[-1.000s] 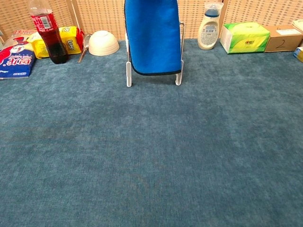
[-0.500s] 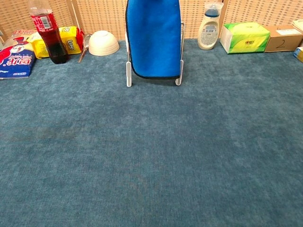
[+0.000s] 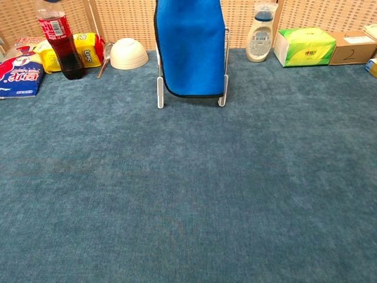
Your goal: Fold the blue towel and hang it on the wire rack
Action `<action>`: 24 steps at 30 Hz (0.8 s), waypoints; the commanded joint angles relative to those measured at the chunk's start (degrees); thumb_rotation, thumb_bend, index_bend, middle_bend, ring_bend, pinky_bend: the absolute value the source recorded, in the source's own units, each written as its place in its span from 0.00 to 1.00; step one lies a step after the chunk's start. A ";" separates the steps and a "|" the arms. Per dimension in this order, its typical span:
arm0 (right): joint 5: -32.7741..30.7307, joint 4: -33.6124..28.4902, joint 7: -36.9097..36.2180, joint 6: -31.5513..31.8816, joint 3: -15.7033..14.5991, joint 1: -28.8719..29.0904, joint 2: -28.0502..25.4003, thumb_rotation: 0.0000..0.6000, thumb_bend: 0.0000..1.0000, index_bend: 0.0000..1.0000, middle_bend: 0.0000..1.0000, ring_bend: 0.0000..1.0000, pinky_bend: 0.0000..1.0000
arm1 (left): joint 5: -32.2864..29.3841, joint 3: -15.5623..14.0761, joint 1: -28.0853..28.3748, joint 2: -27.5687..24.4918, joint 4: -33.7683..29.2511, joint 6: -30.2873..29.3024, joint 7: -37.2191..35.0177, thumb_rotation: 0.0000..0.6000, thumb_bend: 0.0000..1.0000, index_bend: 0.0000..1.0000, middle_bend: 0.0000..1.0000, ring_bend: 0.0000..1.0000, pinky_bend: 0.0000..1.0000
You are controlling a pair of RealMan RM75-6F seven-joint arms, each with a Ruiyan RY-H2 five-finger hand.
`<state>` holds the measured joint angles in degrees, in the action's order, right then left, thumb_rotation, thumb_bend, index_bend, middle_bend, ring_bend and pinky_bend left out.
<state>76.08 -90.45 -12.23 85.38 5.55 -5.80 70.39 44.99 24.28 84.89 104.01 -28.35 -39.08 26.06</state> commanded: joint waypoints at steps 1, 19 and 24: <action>0.16 -0.26 0.12 0.22 -0.09 -0.15 -0.15 1.00 0.28 0.04 0.04 0.00 0.00 | 0.19 0.26 1.27 2.27 2.99 1.50 0.59 1.00 0.15 0.11 0.06 0.00 0.00; 2.47 -1.08 -1.02 2.51 -0.55 -1.08 -0.80 1.00 0.28 0.04 0.04 0.00 0.00 | 2.61 0.87 0.25 1.65 -0.64 -1.52 2.41 1.00 0.06 0.00 0.00 0.00 0.00; 2.67 -1.16 -1.08 2.69 -0.52 -1.13 -0.97 1.00 0.28 0.04 0.04 0.00 0.00 | 2.84 1.58 -0.94 0.06 -4.18 -3.07 1.65 1.00 0.04 0.00 0.00 0.00 0.00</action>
<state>78.74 -91.62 -13.32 88.10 5.03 -6.95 69.43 47.74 25.56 84.55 104.76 -31.38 -41.52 28.10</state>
